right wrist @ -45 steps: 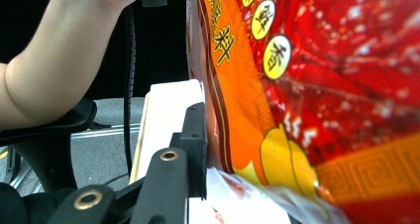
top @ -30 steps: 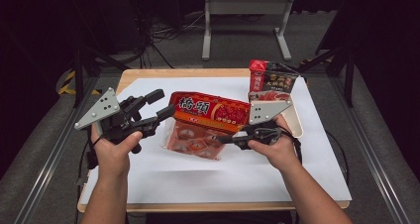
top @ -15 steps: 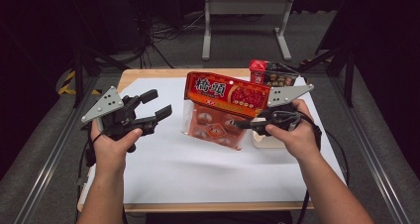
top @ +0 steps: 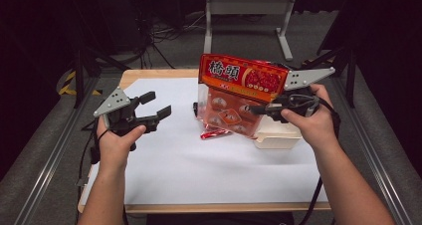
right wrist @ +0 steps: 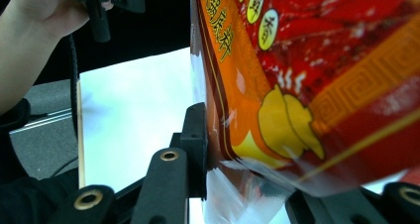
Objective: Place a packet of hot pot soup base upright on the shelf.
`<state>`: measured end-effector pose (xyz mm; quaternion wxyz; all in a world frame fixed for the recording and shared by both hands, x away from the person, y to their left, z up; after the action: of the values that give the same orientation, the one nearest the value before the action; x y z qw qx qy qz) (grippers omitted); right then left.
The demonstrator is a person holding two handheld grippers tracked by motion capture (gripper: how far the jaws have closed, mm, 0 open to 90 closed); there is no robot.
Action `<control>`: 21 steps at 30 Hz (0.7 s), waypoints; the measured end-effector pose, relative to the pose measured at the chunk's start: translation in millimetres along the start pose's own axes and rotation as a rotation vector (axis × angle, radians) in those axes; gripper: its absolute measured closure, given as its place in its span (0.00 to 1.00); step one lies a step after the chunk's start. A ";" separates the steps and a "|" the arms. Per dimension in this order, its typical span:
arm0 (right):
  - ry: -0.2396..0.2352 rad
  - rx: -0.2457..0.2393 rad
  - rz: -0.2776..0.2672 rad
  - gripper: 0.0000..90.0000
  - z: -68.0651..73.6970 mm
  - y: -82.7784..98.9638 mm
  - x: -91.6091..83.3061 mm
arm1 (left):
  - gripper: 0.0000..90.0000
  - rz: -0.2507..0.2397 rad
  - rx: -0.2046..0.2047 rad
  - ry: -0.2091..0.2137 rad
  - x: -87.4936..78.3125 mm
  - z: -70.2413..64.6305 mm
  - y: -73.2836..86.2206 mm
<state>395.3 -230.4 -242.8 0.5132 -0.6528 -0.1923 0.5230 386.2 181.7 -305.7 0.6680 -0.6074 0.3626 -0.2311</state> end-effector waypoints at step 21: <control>0.144 0.020 -0.003 0.78 -38.7 -1.8 -30.0 | 0.24 0.084 -0.002 -0.043 10.5 18.8 20.5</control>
<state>418.5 -271.5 -229.6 0.5331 -0.6832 -0.1504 0.4758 404.5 189.1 -327.9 0.6839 -0.5973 0.3735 -0.1895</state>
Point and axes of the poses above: each handheld gripper's, and its own axes: x roughly forward along the jaws, y roughly out of its underside, z roughly to its left, the point moved 1 cm from there along x, roughly forward along the jaws, and after that the axes turned 6 degrees about x, right-handed, at the moved point
